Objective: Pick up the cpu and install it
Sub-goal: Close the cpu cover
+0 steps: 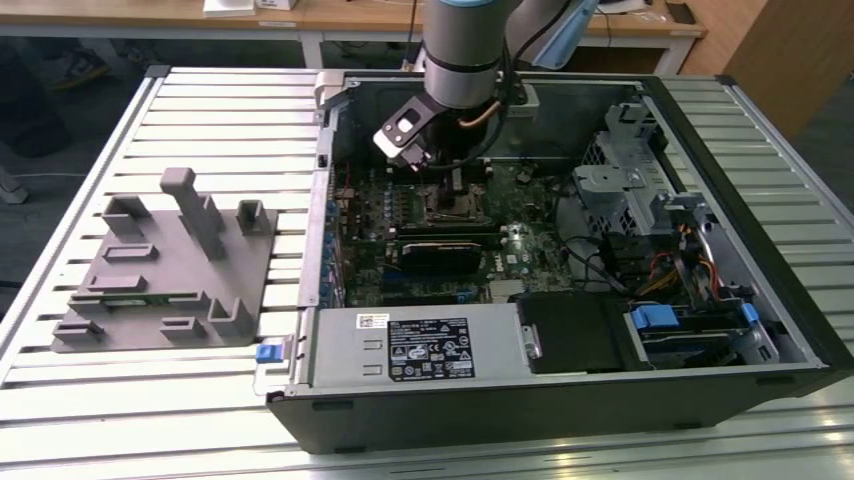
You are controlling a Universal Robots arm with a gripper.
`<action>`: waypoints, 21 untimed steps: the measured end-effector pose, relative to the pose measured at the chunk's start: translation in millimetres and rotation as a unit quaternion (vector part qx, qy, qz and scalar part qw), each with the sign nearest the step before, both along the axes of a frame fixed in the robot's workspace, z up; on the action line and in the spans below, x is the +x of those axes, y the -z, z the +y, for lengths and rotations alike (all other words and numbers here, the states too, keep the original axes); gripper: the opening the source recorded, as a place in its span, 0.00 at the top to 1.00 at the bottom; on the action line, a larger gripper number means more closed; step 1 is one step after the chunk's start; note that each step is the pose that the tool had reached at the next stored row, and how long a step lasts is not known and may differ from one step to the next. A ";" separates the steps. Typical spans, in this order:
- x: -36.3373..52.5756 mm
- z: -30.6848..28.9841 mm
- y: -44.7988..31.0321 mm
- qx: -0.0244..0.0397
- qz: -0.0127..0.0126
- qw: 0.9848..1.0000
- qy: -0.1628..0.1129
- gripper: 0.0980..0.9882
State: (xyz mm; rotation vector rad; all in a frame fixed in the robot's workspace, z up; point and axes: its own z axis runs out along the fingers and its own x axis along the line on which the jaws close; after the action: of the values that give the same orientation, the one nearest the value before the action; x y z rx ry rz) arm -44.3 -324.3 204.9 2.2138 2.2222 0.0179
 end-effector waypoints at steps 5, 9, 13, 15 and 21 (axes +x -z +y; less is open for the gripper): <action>-4.0 0.0 -2.1 0.000 0.000 1.000 0.000 0.99; -7.0 0.1 -2.1 0.000 0.000 1.000 0.000 0.99; -8.1 1.0 -1.5 0.000 0.000 1.000 0.000 0.99; -8.5 1.3 -1.0 0.000 0.000 1.000 0.000 0.99; -9.7 1.8 2.1 0.000 0.000 1.000 0.000 0.99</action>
State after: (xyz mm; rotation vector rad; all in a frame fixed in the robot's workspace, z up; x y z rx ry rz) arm -54.0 -322.5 202.7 2.2138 2.2226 0.0187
